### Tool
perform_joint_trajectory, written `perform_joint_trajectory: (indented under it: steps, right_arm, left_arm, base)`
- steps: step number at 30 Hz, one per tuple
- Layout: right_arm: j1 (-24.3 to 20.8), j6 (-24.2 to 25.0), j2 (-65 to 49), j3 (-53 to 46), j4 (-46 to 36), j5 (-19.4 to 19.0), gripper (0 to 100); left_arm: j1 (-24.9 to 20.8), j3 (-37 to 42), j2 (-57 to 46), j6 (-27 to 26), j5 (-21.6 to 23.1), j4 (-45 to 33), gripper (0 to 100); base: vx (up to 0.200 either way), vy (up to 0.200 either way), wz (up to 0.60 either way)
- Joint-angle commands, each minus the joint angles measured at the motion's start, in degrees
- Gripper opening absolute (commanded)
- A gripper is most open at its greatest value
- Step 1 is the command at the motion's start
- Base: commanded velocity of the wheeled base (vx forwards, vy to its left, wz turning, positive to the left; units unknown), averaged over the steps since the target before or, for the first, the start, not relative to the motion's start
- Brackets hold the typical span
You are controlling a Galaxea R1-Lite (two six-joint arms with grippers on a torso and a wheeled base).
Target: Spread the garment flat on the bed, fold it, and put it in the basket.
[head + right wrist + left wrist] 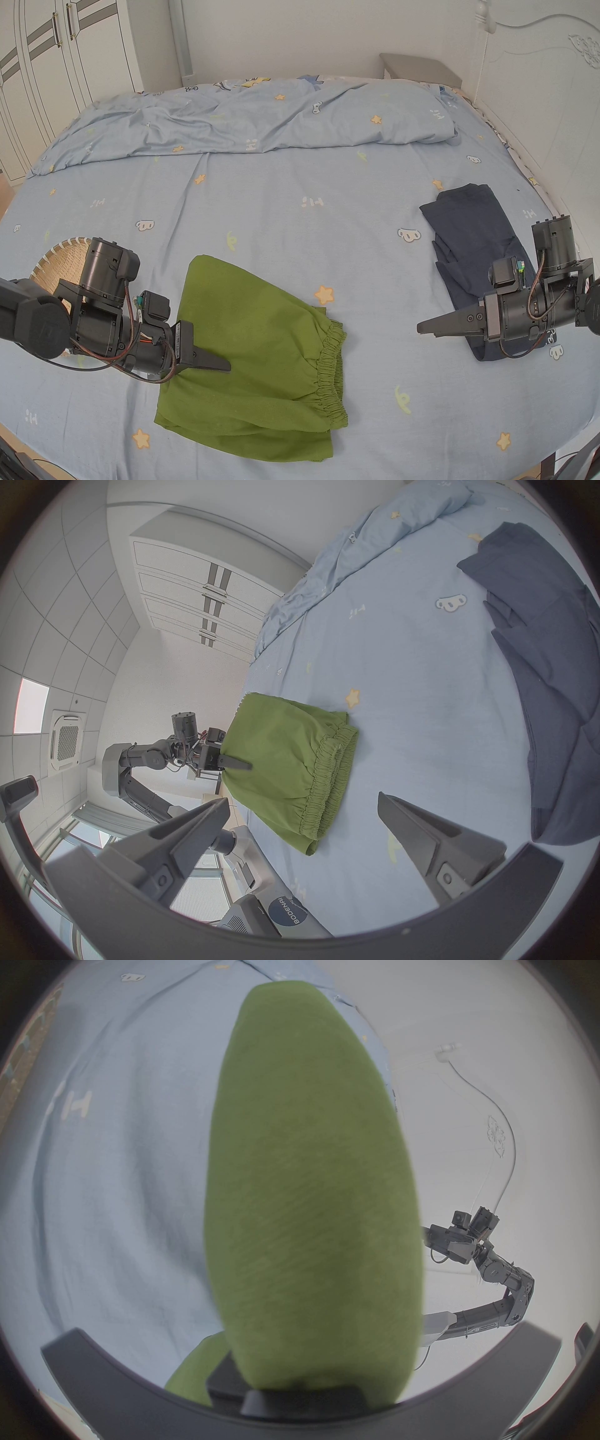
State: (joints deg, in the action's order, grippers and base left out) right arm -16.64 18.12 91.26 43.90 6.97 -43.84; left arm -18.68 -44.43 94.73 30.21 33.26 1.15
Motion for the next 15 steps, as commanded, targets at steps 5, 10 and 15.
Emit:
perform_joint_trajectory:
  steps: [5,10,15]
  right_arm:
    - [0.29,0.08,-1.0,0.05,-0.03,-0.02,100]
    - [0.12,0.17,-1.43,0.05,-0.21,-0.02,100]
    - [0.2,0.17,-1.43,0.05,-0.21,-0.02,100]
  left_arm:
    - [-0.4,-3.2,-0.87,-0.59,0.05,-3.43,0]
    - [-0.57,-3.03,-1.22,-0.59,0.05,-3.61,0]
    - [-2.15,-2.67,-1.13,-0.5,-0.03,-3.61,0]
  base:
    - [0.0,0.2,0.0]
    - [0.0,0.2,0.0]
    - [0.0,0.2,0.0]
